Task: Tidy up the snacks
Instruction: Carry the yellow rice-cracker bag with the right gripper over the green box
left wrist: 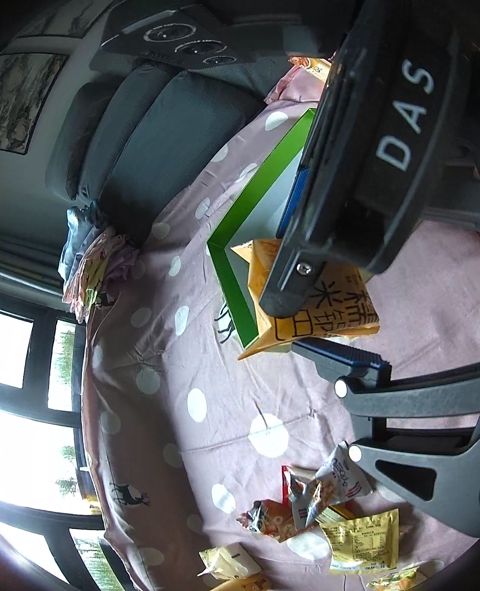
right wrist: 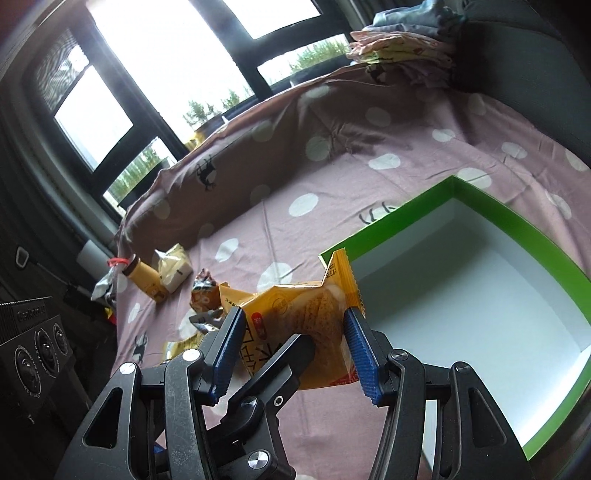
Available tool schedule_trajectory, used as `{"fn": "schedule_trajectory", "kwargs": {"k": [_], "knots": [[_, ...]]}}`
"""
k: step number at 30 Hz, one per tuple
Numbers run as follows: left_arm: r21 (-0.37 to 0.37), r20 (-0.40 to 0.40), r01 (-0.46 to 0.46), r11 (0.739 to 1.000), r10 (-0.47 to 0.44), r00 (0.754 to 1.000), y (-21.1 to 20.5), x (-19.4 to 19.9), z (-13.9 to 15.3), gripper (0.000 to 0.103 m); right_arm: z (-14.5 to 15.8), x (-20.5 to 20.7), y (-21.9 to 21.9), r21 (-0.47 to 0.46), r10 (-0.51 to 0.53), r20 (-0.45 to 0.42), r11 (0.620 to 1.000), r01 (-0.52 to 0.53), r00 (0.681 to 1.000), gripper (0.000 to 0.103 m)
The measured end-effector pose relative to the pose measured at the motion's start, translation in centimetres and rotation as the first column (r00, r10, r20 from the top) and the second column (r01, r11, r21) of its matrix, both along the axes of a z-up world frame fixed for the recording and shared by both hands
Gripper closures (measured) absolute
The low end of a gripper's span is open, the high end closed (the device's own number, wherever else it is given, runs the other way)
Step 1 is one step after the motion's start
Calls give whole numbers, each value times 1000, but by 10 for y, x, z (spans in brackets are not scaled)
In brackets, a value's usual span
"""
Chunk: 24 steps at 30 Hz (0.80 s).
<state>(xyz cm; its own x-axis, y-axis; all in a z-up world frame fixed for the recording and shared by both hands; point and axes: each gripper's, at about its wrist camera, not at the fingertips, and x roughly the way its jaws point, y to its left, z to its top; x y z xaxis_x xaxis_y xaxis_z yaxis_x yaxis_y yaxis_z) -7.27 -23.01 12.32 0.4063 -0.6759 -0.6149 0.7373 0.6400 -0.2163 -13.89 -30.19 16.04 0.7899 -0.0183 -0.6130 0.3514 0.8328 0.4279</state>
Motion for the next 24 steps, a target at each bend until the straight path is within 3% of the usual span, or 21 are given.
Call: {"fn": "schedule_trajectory", "kwargs": {"k": [6, 12, 24], "knots": [[30, -66, 85, 996, -83, 994, -33, 5, -13, 60, -12, -7, -31, 40, -89, -32, 995, 90, 996, 44], [63, -83, 148, 987, -142, 986, -57, 3, -21, 60, -22, -12, -53, 73, -146, -54, 986, 150, 988, 44], [92, -112, 205, 974, -194, 975, -80, 1, -31, 60, -34, -19, -73, 86, -225, -107, 968, 235, 968, 44]]}}
